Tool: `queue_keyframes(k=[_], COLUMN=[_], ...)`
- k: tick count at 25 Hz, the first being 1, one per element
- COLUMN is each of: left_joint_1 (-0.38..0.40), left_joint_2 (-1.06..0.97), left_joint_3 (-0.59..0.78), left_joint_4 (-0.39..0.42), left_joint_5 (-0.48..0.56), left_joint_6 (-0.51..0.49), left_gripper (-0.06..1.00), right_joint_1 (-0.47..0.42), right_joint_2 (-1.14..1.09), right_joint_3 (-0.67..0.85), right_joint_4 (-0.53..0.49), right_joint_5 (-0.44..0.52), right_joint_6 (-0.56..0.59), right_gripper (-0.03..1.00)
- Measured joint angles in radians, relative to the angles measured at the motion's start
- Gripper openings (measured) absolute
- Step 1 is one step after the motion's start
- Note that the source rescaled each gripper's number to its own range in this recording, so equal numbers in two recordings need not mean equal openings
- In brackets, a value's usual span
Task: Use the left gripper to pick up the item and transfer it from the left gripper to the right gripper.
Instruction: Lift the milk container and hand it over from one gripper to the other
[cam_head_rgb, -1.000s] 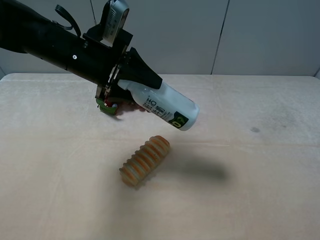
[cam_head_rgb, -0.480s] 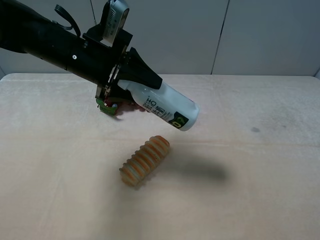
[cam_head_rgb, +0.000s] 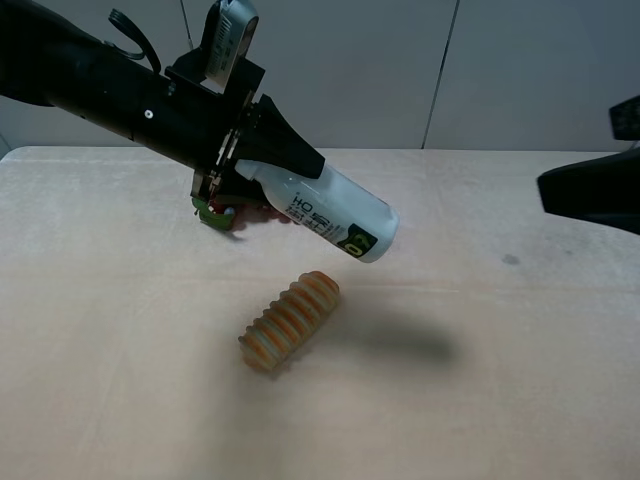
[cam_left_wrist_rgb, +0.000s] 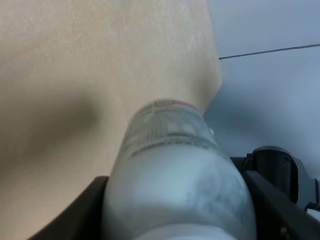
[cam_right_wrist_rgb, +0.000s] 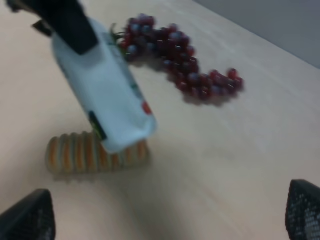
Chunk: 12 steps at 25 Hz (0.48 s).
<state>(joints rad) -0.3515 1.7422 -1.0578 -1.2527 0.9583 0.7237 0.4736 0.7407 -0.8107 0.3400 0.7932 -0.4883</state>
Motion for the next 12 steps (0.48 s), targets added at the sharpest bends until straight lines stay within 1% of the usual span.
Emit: queue_keyframes(k=[2, 6, 9, 12], left_joint_1=[0.000, 0.000, 0.000, 0.000], left_joint_2=[0.000, 0.000, 0.000, 0.000], left_joint_3=[0.000, 0.000, 0.000, 0.000], left_joint_4=[0.000, 0.000, 0.000, 0.000], left_joint_5=[0.000, 0.008, 0.018, 0.022], left_joint_6=[0.000, 0.000, 0.000, 0.000], left_gripper=[0.00, 0.00, 0.00, 0.00], right_joint_1=[0.047, 0.113, 0.142, 0.150], right_joint_2=[0.053, 0.160, 0.231, 0.298], right_joint_3=[-0.002, -0.012, -0.012, -0.012], right_joint_4=[0.000, 0.002, 0.005, 0.009], right_joint_5=[-0.043, -0.108, -0.151, -0.188], right_joint_6=[-0.033, -0.087, -0.128, -0.149], right_gripper=[1.00, 1.00, 1.00, 1.00])
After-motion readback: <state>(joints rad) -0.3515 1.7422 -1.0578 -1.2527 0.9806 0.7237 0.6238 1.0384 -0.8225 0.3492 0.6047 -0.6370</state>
